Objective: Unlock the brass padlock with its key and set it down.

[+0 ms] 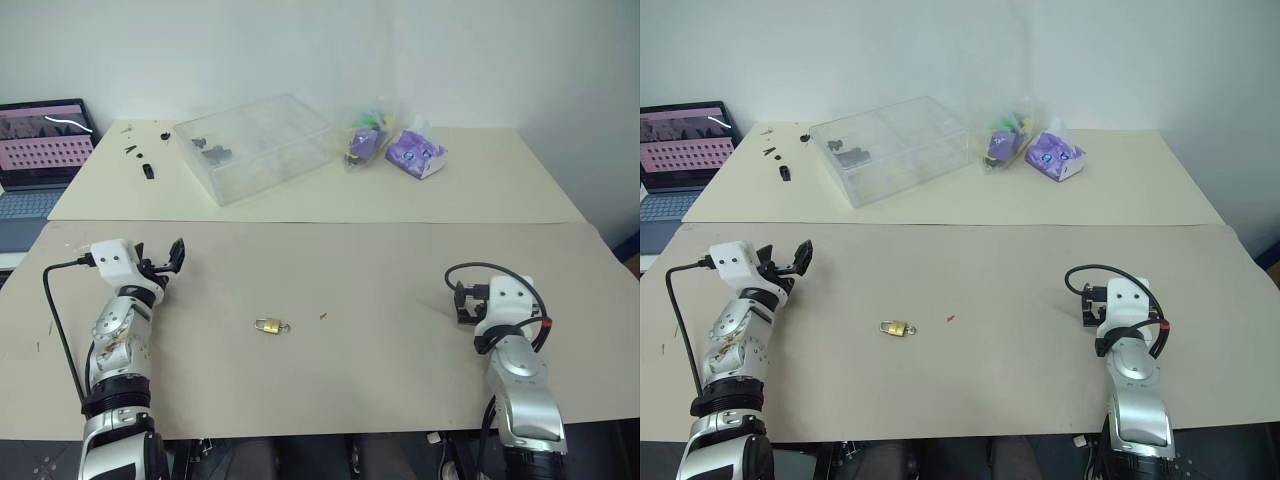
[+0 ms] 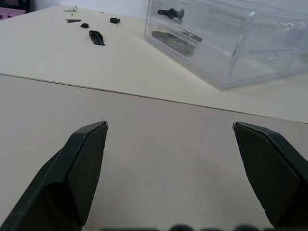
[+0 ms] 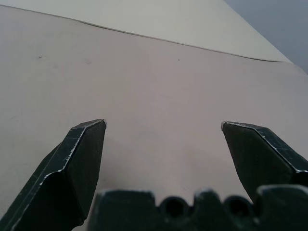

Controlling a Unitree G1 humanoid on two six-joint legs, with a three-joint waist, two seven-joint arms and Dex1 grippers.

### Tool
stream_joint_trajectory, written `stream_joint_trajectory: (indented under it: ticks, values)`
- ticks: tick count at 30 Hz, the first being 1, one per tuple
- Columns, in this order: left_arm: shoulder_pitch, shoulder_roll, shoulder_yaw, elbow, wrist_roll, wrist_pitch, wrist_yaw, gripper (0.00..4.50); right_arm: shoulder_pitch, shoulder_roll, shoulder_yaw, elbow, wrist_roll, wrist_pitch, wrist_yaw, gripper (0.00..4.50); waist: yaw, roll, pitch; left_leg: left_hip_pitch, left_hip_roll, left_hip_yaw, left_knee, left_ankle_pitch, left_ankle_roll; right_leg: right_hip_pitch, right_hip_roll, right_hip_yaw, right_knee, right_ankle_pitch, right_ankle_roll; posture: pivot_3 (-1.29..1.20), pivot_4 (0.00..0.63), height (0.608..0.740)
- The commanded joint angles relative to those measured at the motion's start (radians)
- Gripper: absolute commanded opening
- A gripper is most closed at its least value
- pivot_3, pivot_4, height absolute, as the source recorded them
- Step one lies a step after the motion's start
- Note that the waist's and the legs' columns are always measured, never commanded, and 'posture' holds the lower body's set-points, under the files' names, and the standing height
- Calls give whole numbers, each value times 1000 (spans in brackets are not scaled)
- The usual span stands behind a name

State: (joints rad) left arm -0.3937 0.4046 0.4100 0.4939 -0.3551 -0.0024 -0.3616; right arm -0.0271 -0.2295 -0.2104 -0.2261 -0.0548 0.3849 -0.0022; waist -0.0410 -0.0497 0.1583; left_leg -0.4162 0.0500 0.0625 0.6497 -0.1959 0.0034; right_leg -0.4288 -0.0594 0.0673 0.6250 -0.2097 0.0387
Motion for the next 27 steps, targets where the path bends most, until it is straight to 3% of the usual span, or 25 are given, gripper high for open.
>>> stream_joint_trajectory:
  ticks: [1, 5, 8, 13, 19, 22, 25, 27]
  values:
    - [-14, 10, -12, -32, -8, -4, -35, 4406, -11, -9, -6, -23, -3, -10, -2, 4500, 0, 0, 0, 0, 0, 0, 0, 0, 0, 0, 0, 0, 0, 0, 0, 0, 150, 740]
    - [-5, 32, -46, -26, 4, -16, -118, 4406, -21, -13, 10, -15, -10, -3, 4, 4500, 0, 0, 0, 0, 0, 0, 0, 0, 0, 0, 0, 0, 0, 0, 0, 0, 150, 740]
    - [45, 74, -106, -122, -21, 10, -290, 4406, -44, -36, 80, -32, 2, 22, 85, 4500, -5, 0, 0, 0, 0, 0, 0, 0, 0, 0, 0, 0, 0, -1, -2, 0, 150, 740]
    - [209, 224, -195, -369, -100, 129, -601, 4406, -79, -147, 158, -157, 188, 136, 394, 4500, -17, 0, 0, 0, 1, 1, -5, 1, 1, -3, 0, 1, 0, -4, -7, 0, 150, 740]
    - [376, 381, -263, -631, -176, 269, -813, 4406, -148, -348, 201, -238, 491, 242, 825, 4500, -4, 0, 1, -3, 1, 1, -6, 1, 2, -7, 0, 0, 1, -7, -9, 0, 150, 740]
    - [401, 441, -271, -642, -178, 282, -888, 4406, -250, -425, 329, -225, 538, 230, 1041, 4500, -4, 1, 1, -4, 2, 1, -6, 1, 2, -8, 0, 0, 1, -8, -11, 0, 150, 740]
    - [385, 464, -280, -612, -160, 271, -926, 4406, -365, -401, 453, -168, 502, 215, 1097, 4500, -3, 1, 1, -4, 3, 0, -6, 1, 2, -10, 2, 0, 2, -12, -5, 0, 150, 740]
    - [365, 471, -281, -601, -159, 281, -936, 4406, -459, -316, 518, -65, 449, 211, 1049, 4500, -4, 1, 1, -3, 3, -1, -6, 1, 2, -10, 2, -1, 3, -12, -5, 0, 150, 740]
